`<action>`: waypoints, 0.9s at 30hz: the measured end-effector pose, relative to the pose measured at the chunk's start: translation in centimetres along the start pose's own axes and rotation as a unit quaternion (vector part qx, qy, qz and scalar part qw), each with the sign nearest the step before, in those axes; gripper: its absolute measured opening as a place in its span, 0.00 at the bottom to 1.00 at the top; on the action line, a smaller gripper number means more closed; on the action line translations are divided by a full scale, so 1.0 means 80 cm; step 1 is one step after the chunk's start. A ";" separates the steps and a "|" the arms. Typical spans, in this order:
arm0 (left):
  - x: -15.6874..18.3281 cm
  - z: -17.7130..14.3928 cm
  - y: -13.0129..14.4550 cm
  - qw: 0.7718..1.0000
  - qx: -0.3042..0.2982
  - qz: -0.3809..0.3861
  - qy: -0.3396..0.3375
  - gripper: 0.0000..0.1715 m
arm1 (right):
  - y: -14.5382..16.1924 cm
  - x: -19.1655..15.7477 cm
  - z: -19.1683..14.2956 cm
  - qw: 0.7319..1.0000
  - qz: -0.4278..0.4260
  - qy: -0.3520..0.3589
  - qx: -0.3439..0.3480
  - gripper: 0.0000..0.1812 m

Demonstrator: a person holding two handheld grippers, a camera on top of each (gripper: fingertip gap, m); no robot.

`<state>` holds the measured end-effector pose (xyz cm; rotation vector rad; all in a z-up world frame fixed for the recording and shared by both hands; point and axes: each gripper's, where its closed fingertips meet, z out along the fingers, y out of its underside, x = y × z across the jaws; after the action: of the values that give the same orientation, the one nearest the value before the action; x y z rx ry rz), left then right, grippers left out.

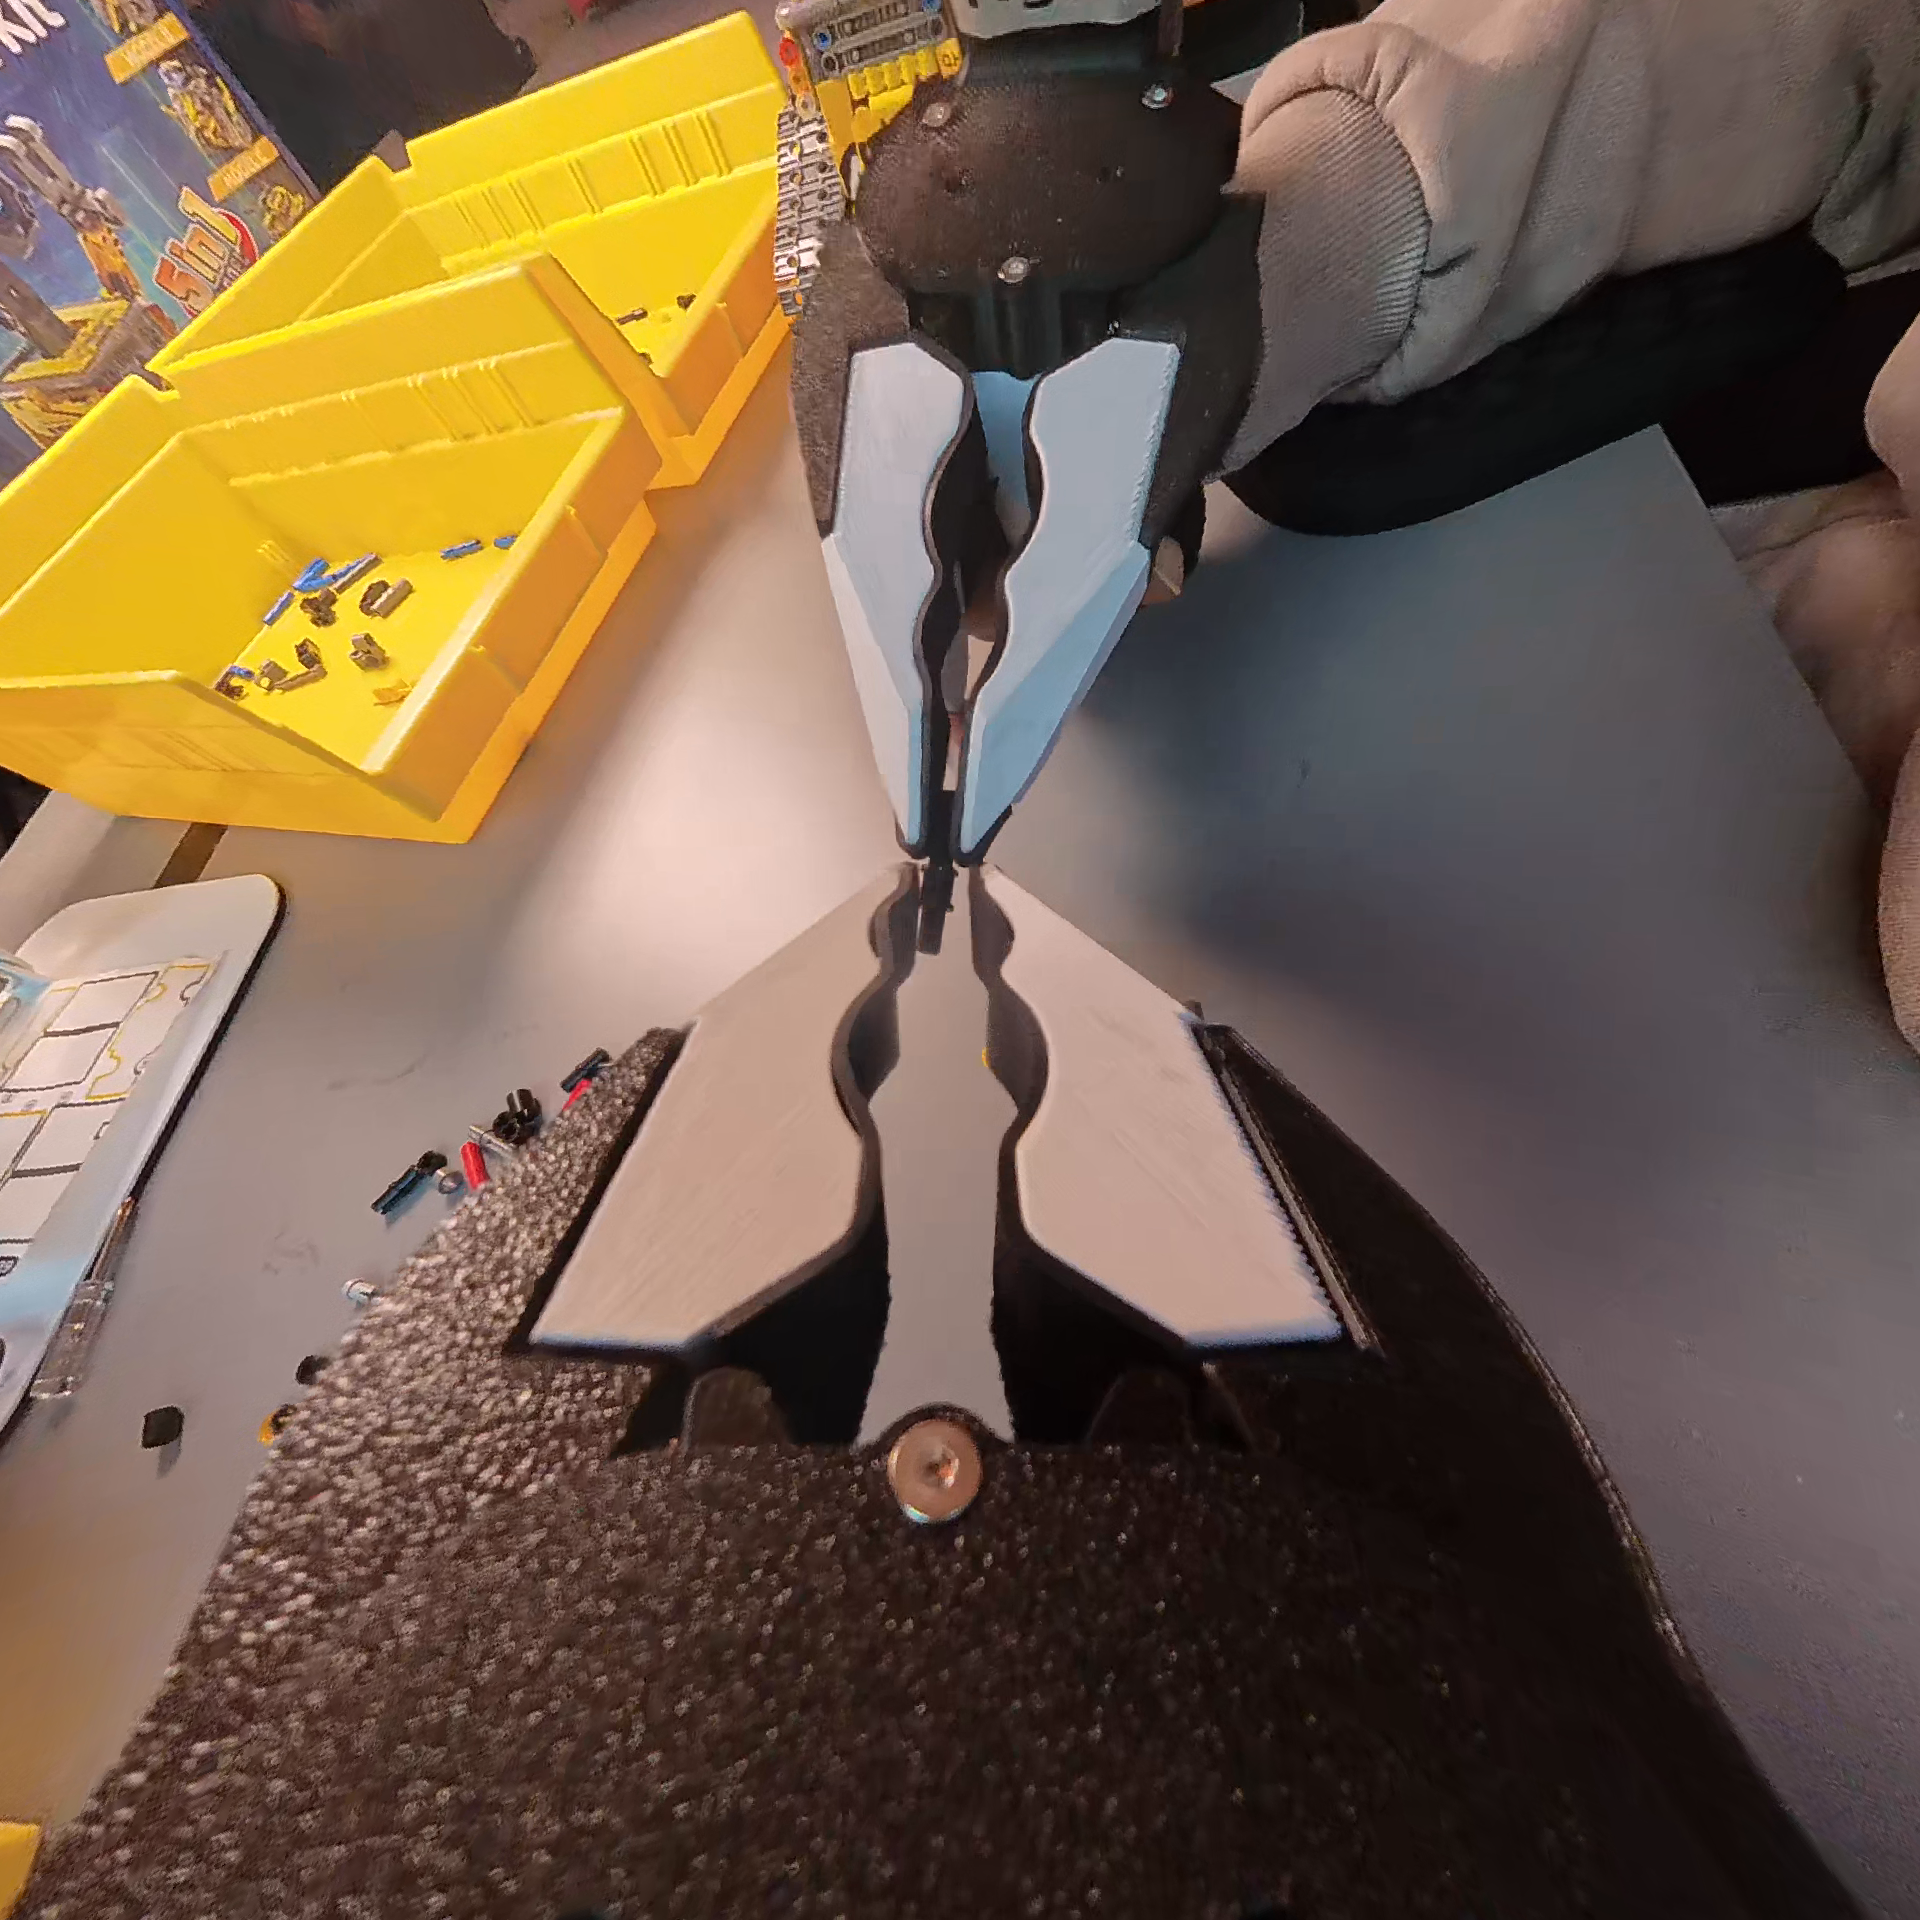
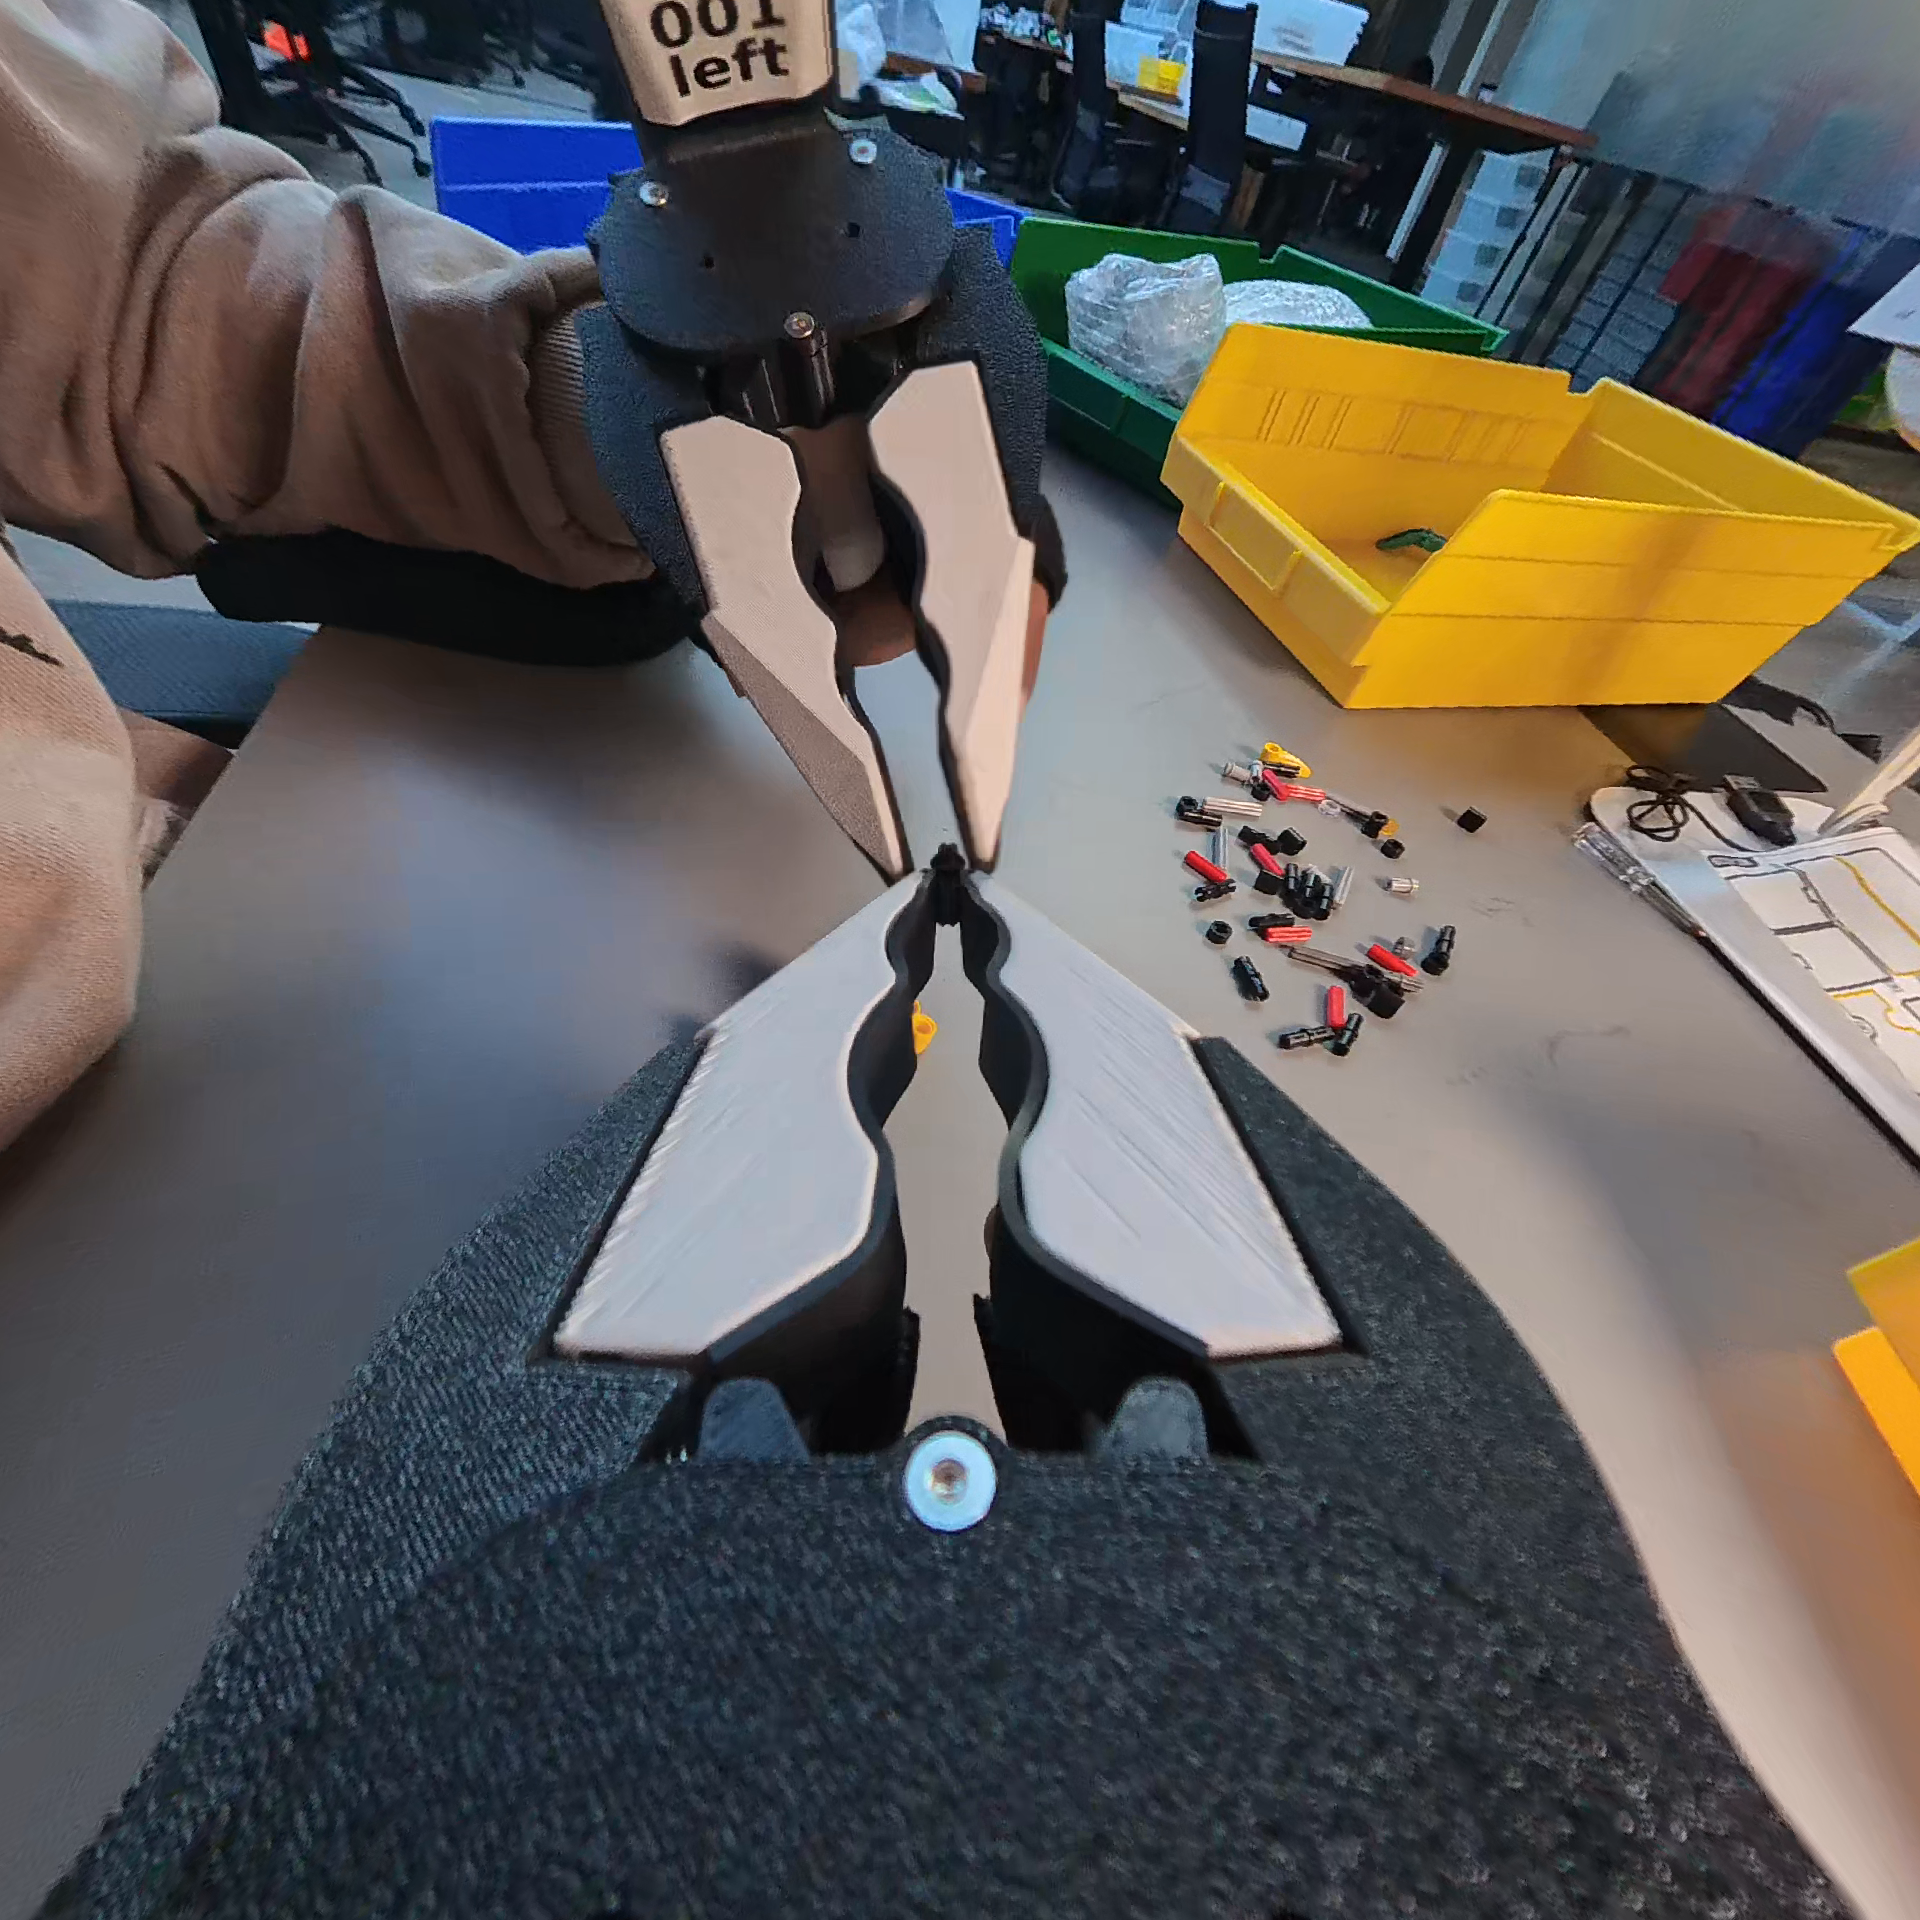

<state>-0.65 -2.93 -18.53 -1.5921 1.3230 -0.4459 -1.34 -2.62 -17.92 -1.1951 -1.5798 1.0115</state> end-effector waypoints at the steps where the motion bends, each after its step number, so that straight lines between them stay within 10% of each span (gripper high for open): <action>1: 0.002 0.000 0.001 1.000 -0.005 0.004 0.002 0.05 | 0.001 -0.001 0.000 1.000 0.000 -0.004 -0.002 0.01; 15: -0.040 -0.052 0.026 0.999 -0.009 -0.030 -0.034 0.00 | -0.034 0.029 -0.058 0.997 0.034 0.005 0.070 0.01; 20: -0.025 -0.021 -0.003 0.999 0.021 -0.003 -0.028 0.12 | -0.027 0.010 -0.034 0.998 0.029 -0.020 0.053 0.01; 27: 0.003 0.004 -0.010 1.000 0.005 0.023 0.007 0.04 | -0.013 -0.006 -0.012 0.999 0.011 -0.032 0.015 0.01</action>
<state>0.09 -3.09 -18.09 -1.5510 1.3638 -0.4363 -0.61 -3.20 -16.78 -1.1732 -1.5995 1.0939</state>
